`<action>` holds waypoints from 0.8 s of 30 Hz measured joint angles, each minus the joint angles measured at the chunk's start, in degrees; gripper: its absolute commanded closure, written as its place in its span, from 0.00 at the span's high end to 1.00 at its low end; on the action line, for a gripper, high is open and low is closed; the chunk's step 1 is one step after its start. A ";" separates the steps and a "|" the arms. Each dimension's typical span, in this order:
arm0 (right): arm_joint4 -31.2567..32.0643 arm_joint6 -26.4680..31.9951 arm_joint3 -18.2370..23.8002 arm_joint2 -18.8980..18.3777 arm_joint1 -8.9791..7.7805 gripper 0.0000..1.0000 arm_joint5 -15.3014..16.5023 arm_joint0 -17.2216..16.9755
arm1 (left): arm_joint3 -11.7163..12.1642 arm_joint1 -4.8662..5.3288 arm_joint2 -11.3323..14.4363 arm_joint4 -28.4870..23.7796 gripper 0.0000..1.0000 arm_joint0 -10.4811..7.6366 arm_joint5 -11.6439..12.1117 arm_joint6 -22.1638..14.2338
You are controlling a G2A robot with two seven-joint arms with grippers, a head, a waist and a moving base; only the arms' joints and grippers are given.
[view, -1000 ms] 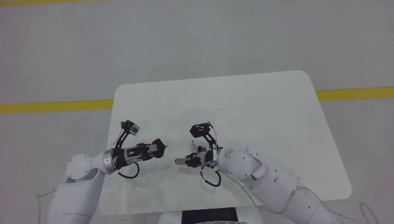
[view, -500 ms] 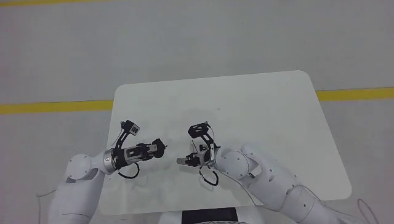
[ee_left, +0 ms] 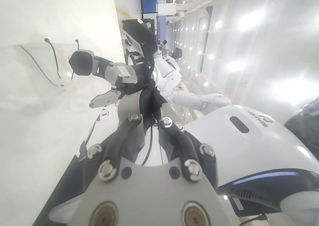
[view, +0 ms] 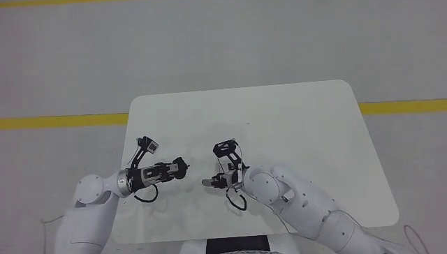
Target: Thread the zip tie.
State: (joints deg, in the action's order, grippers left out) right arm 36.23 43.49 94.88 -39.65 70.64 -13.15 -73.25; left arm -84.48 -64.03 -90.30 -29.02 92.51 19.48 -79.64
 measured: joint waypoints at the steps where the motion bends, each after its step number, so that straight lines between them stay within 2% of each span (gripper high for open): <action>1: 0.16 -0.12 0.01 -0.01 0.02 0.36 -0.04 -0.04 | 0.00 0.00 0.00 0.00 0.00 0.00 0.00 0.00; 3: 0.70 -0.38 0.16 -0.10 0.02 0.31 -0.19 -0.21 | 0.00 0.00 0.00 0.00 0.00 0.00 0.00 0.00; 7: 3.22 0.02 1.15 -0.02 -0.11 0.29 -1.37 -0.57 | 0.00 0.00 0.00 0.00 0.00 0.00 0.00 0.00; 11: 6.35 1.18 2.39 0.34 -0.19 0.22 -3.06 -0.84 | 0.00 0.00 0.00 0.00 0.00 0.00 0.00 0.00; 19: 11.32 3.54 2.84 1.81 0.19 0.22 -6.12 -0.36 | 0.00 0.00 0.00 0.00 0.00 0.00 0.00 0.00; 24: 13.31 4.16 1.93 2.29 0.68 0.22 -6.34 -0.18 | 0.00 0.00 0.00 0.00 0.00 0.00 0.00 0.00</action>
State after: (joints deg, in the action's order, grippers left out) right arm 49.54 47.64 96.81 -37.36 71.32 -19.49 -73.43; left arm -84.48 -64.03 -90.30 -29.02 92.51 19.48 -79.64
